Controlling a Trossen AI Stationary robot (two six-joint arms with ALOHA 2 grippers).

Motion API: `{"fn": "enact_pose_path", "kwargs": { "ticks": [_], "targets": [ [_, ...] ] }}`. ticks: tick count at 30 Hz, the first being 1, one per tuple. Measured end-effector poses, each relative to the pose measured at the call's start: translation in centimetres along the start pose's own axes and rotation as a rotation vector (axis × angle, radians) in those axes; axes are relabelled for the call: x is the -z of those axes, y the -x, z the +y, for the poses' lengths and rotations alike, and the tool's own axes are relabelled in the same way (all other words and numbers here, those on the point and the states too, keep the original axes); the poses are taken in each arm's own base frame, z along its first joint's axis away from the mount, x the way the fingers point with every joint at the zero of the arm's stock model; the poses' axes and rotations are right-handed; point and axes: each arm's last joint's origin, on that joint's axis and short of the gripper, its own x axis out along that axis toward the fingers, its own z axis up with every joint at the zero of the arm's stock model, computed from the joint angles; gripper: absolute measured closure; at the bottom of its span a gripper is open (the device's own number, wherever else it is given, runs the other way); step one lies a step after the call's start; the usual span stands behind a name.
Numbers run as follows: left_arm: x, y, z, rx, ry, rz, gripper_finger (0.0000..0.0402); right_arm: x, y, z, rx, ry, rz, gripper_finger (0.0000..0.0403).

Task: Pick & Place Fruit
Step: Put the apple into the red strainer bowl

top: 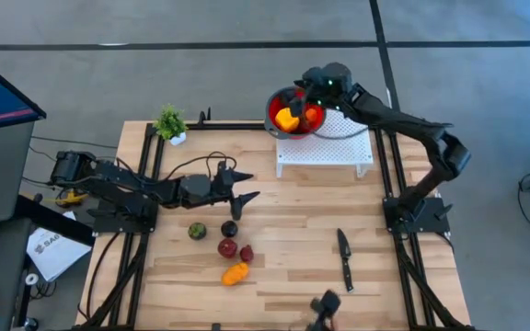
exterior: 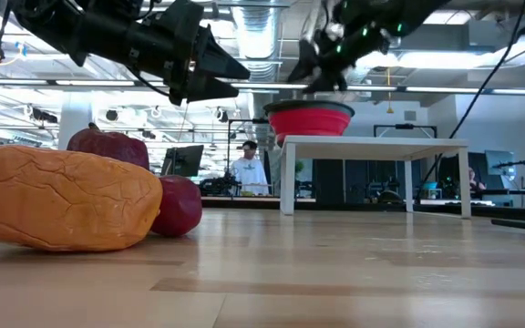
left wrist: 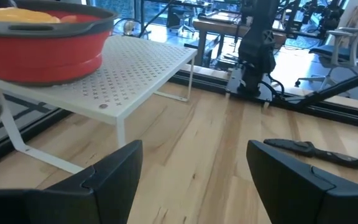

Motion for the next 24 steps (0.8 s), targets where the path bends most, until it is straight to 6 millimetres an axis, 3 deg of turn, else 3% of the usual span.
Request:
{"fn": "enact_pose_path", "kwargs": {
  "ticks": [4,6,8,13,19,24],
  "targets": [
    [0.2,0.3,-0.8,0.031,-0.074,0.008,0.0119,-0.4,3.1,5.1,-0.131,0.153,0.035,0.0094],
    [0.5,0.7,-1.6,0.066,-0.143,0.022,0.0119,0.6,4.6,7.9,-0.19,0.217,0.038,0.0097],
    [0.8,1.3,-2.6,0.126,-0.224,0.046,0.0119,2.6,5.8,10.6,-0.225,0.277,0.048,0.0099],
    [1.2,4.2,-5.2,0.272,-0.285,0.126,0.0119,9.7,8.0,15.6,-0.295,0.297,0.029,0.0101],
    [3.0,7.3,-8.4,0.401,-0.312,0.223,0.0119,17.0,9.7,18.9,-0.363,0.214,-0.079,0.0101],
    [5.5,7.1,-9.3,0.367,-0.254,0.332,0.0119,19.5,9.9,20.3,-0.396,0.155,-0.191,0.0101]
  ]
}}
